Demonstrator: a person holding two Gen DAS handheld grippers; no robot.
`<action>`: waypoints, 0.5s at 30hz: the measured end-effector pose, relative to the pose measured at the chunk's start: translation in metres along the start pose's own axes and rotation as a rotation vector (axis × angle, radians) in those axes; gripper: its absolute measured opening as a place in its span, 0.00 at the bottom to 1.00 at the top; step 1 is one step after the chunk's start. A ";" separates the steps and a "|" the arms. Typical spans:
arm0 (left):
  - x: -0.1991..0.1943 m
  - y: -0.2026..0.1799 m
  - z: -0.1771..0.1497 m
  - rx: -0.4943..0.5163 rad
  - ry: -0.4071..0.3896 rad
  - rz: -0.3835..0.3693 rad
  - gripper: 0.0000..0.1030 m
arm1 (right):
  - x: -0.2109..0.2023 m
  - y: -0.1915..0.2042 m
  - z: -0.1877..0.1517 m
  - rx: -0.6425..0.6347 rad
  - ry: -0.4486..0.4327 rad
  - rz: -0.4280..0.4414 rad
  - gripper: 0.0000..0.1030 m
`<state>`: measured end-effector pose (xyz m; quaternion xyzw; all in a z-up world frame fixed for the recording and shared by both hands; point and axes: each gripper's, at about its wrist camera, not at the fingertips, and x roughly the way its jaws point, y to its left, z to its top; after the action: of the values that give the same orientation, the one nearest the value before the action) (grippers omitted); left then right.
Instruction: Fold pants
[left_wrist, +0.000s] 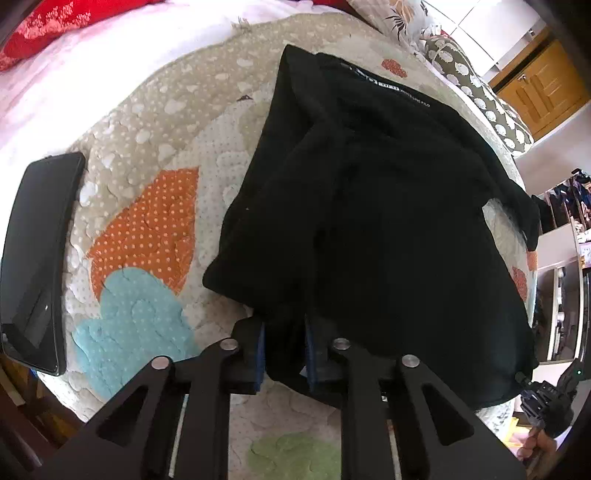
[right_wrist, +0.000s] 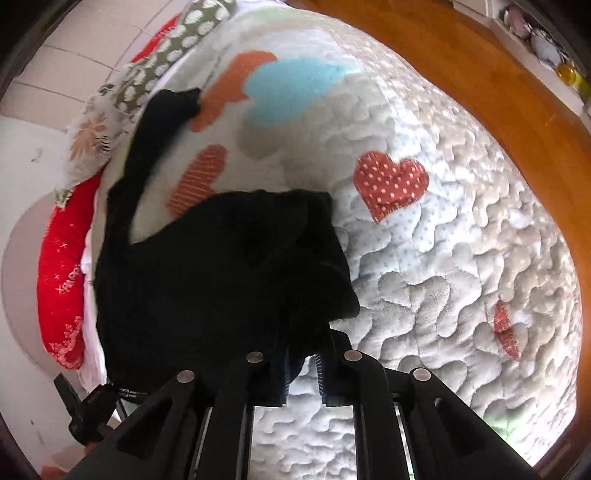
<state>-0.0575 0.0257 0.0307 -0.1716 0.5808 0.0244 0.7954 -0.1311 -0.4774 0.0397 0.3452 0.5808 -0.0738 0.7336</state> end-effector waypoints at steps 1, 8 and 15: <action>-0.004 -0.002 0.002 0.012 0.000 0.009 0.20 | -0.007 0.003 0.001 -0.010 -0.011 -0.019 0.19; -0.048 0.001 0.013 0.054 -0.038 0.114 0.29 | -0.047 0.050 0.013 -0.235 -0.049 -0.106 0.23; -0.074 -0.022 0.023 0.108 -0.108 0.195 0.52 | -0.048 0.113 0.019 -0.458 -0.013 -0.076 0.29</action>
<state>-0.0554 0.0238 0.1108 -0.0696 0.5517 0.0796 0.8273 -0.0735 -0.4182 0.1325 0.1472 0.5904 0.0302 0.7930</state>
